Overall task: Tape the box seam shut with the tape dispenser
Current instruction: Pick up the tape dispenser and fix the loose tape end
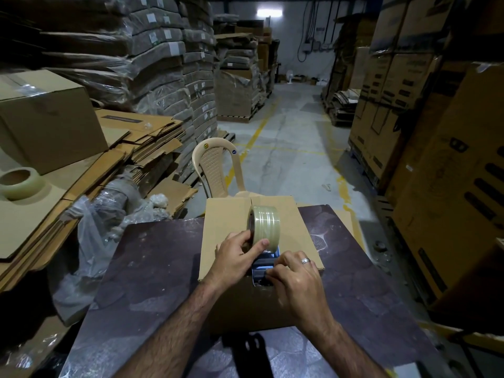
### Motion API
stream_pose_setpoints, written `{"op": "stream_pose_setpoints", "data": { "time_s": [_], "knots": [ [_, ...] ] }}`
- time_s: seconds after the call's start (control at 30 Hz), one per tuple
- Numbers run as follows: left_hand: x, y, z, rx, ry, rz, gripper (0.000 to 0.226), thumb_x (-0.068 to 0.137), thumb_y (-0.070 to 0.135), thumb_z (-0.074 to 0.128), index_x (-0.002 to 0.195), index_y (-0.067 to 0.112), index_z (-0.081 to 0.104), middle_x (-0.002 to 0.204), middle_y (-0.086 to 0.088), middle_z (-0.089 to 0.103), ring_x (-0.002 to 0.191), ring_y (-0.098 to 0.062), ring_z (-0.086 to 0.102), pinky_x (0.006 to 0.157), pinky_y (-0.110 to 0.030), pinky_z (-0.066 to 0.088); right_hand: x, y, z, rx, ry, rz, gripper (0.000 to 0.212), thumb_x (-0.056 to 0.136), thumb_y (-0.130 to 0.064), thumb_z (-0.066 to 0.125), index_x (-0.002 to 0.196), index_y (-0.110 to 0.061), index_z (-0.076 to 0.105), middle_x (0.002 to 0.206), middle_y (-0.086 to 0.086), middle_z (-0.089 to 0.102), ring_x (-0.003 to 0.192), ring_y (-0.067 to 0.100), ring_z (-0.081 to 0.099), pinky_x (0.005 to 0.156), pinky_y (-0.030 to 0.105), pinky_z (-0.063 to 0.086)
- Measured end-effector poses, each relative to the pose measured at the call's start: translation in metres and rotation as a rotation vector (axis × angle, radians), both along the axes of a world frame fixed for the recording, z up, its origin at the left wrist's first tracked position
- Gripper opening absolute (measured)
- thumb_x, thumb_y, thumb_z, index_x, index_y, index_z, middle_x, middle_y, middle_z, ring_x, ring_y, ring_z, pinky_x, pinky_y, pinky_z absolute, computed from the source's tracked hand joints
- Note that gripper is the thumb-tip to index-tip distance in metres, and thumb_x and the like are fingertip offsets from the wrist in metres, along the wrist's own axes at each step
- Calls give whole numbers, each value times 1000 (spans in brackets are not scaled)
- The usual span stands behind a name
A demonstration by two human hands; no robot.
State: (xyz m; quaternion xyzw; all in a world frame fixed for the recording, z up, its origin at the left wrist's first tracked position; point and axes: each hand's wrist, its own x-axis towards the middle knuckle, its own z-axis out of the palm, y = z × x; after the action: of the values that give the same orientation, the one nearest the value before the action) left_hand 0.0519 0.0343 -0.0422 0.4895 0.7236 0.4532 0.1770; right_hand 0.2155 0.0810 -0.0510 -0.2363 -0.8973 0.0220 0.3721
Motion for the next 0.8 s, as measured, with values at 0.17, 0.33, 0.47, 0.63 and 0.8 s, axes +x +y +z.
{"op": "stream_pose_setpoints", "data": {
  "time_s": [0.17,0.33,0.47,0.63,0.8],
  "knots": [
    [5,0,9,-46,82,5,41,89,61,46,110,32,64,89,30,50,103,-10,49,97,-51,41,0,3,0,-42,71,79,9,80,-17,59,72,-12,62,79,0,58,73,18,51,55,32,46],
    [5,1,7,-64,110,8,56,81,71,38,109,32,66,88,29,50,102,-9,47,96,-50,41,4,3,-1,-98,112,130,14,74,-2,70,74,-11,59,81,1,58,76,17,51,64,21,39],
    [6,1,7,-75,143,7,54,81,69,37,110,33,64,96,22,55,104,-8,41,97,-45,37,6,3,-2,-128,119,131,22,69,3,74,74,-12,58,83,1,59,78,17,53,66,18,38],
    [3,2,6,-95,172,-11,52,82,67,38,110,32,64,102,18,54,105,-6,38,94,-40,34,6,2,-3,-133,99,124,25,65,4,76,75,-13,59,86,-2,60,81,17,54,65,23,44],
    [-3,4,3,-114,182,-55,49,78,77,32,96,41,60,94,20,57,102,-10,50,94,-43,36,7,2,-2,-113,67,122,21,70,1,73,75,-14,59,88,-4,61,83,18,55,61,28,47]
  ]
}}
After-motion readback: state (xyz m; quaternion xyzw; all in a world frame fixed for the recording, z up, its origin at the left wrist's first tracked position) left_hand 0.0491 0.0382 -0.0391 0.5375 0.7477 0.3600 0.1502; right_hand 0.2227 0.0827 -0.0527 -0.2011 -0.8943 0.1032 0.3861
